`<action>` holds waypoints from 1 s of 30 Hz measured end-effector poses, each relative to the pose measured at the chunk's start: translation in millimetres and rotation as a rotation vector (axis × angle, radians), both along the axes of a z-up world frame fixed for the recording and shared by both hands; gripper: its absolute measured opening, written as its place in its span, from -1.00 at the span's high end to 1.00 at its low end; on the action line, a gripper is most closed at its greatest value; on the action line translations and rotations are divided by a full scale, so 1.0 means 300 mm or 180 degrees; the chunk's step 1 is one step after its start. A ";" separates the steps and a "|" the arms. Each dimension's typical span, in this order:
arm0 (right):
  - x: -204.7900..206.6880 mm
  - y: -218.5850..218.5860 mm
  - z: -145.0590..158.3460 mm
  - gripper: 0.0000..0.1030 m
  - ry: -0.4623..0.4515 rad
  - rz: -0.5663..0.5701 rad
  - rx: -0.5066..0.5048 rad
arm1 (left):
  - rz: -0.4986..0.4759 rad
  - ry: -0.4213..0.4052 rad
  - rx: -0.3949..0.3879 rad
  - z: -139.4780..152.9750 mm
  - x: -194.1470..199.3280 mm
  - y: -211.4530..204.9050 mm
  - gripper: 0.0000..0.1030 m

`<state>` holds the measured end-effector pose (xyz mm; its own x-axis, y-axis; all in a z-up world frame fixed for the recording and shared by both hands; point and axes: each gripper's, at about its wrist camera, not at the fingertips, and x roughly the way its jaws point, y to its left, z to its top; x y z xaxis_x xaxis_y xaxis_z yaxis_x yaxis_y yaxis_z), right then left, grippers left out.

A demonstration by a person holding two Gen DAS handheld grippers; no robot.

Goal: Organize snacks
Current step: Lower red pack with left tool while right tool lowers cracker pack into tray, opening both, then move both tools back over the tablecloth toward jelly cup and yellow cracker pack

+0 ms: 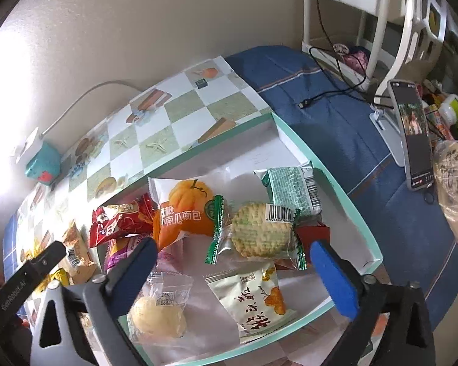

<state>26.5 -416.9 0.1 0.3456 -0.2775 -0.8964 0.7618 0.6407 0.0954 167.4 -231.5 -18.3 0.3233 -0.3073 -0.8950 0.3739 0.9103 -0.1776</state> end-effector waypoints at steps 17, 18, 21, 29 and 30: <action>0.035 0.066 0.024 -1.00 -0.0035 0.0184 -0.0208 | 0.0040 -0.0314 0.0093 0.027 -0.011 0.112 -0.97; 0.037 0.072 0.027 -1.00 -0.0030 0.0195 -0.0227 | 0.0041 -0.0320 0.0094 0.029 -0.013 0.120 -0.97; 0.042 0.090 0.040 -1.00 -0.0044 0.0217 -0.0259 | 0.0077 -0.0316 0.0115 0.033 -0.017 0.162 -0.97; 0.072 0.173 0.103 -1.00 -0.0245 0.0385 -0.0195 | 0.0446 -0.0514 0.0044 0.103 -0.004 0.389 -0.97; 0.078 0.191 0.111 -1.00 -0.0267 0.0406 -0.0202 | 0.0511 -0.0569 0.0031 0.115 -0.002 0.424 -0.97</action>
<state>49.8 -359.7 33.5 0.4546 -0.2818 -0.8449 0.6650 0.7385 0.1115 166.9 -104.1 16.1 0.5209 -0.2308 -0.8218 0.2489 0.9620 -0.1124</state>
